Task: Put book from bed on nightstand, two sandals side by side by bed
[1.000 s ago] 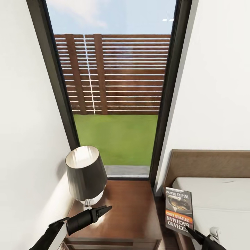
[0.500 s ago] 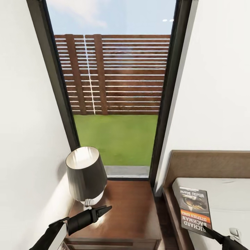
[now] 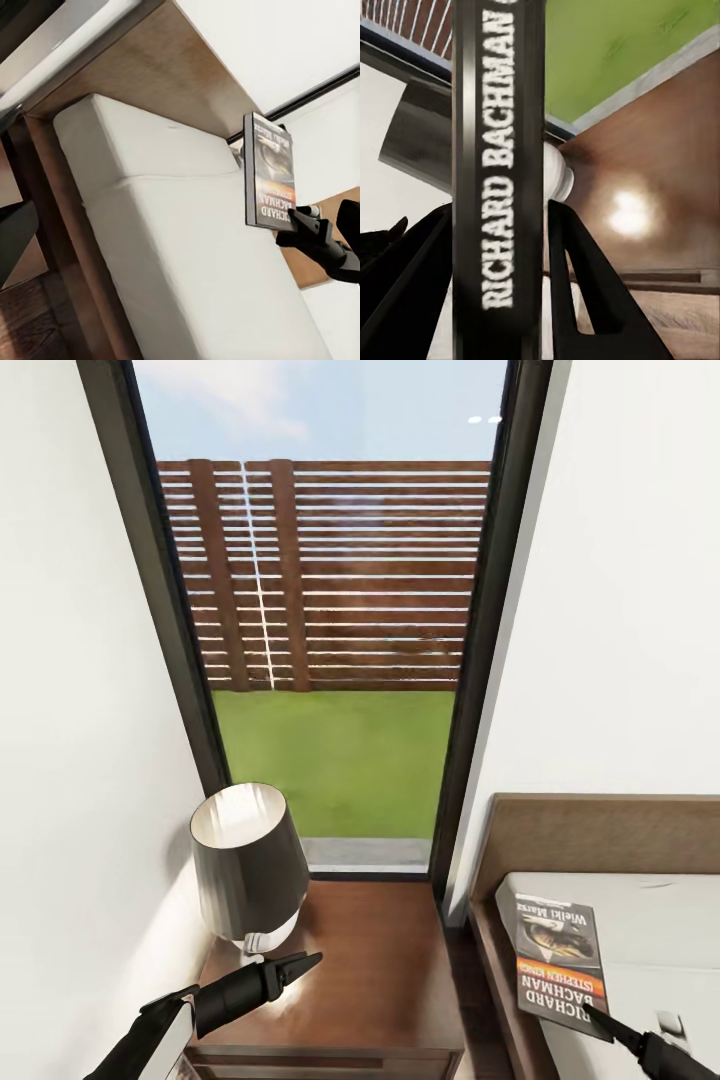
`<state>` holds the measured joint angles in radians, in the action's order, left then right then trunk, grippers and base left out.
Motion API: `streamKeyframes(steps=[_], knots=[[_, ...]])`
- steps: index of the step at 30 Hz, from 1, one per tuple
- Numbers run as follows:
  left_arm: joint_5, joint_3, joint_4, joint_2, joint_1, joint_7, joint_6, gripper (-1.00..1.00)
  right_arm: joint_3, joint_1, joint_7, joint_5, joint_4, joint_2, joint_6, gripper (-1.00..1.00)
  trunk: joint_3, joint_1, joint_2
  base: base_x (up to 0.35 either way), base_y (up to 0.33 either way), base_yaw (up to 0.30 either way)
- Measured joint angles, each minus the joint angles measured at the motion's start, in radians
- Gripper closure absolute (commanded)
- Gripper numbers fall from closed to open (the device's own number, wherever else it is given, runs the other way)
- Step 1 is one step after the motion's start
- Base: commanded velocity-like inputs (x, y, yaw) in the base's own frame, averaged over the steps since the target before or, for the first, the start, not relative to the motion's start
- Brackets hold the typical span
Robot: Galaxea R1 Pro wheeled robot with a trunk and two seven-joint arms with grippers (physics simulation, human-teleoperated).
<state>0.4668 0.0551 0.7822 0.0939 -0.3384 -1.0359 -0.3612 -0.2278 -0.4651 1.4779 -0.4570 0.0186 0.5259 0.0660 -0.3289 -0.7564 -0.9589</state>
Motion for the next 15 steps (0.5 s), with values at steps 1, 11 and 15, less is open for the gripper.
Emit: streamKeyframes(steps=[1, 11, 15], knots=[[0.000, 0.000, 0.000, 0.000, 0.000, 0.000, 0.000, -1.00, 0.004, -0.001, -0.001, -0.001, -0.036, 0.000, 0.048, 1.00, 0.000, 0.000, 0.000, 0.000, 0.000, 0.000], [0.000, -0.001, 0.000, 0.000, 0.000, 0.000, 0.000, -1.00, -0.011, -0.001, 0.000, 0.014, -0.213, -0.002, 0.185, 1.00, 0.000, 0.000, 0.000, 0.000, 0.000, 0.000], [0.000, 0.000, 0.000, 0.000, 0.000, 0.000, 0.000, -1.00, -0.007, -0.001, -0.001, 0.015, -0.226, -0.003, 0.191, 1.00, 0.000, 0.000, 0.000, 0.000, 0.000, 0.000]])
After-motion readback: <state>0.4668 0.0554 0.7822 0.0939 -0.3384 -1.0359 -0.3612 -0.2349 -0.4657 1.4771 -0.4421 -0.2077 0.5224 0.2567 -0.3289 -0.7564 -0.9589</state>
